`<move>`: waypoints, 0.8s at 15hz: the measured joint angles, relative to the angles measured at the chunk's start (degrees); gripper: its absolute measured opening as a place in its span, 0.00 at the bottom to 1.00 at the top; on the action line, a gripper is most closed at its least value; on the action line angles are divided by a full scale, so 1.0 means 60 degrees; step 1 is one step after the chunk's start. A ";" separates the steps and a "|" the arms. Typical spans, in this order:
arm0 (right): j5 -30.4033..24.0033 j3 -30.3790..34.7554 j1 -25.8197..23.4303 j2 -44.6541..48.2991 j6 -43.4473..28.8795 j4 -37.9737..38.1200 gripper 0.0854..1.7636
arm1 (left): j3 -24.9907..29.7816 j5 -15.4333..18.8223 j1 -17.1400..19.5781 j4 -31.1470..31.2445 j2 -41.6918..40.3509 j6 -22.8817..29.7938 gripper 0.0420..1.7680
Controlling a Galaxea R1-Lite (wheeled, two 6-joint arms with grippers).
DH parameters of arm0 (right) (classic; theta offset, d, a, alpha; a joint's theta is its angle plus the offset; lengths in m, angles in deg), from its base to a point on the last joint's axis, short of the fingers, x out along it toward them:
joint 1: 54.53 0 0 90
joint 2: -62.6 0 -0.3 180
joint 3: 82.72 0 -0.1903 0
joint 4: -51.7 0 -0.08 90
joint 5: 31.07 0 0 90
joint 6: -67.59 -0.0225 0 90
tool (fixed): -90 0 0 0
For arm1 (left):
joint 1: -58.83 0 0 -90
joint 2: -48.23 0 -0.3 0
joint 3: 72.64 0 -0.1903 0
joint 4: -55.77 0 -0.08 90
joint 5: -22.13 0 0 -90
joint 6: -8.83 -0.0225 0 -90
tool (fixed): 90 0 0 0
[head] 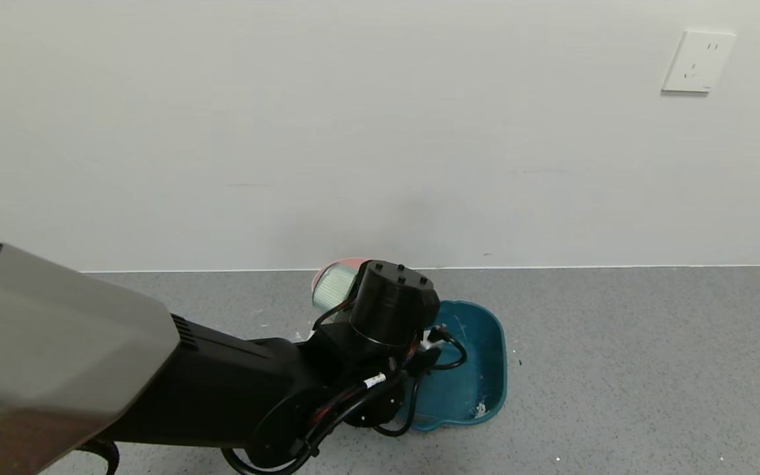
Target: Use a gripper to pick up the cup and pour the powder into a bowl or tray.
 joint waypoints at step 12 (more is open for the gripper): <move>-0.0004 0.0000 0.0000 0.0000 -0.0004 0.0004 0.97 | -0.0120 -0.0561 -0.0209 0.0004 0.0020 -0.1461 0.72</move>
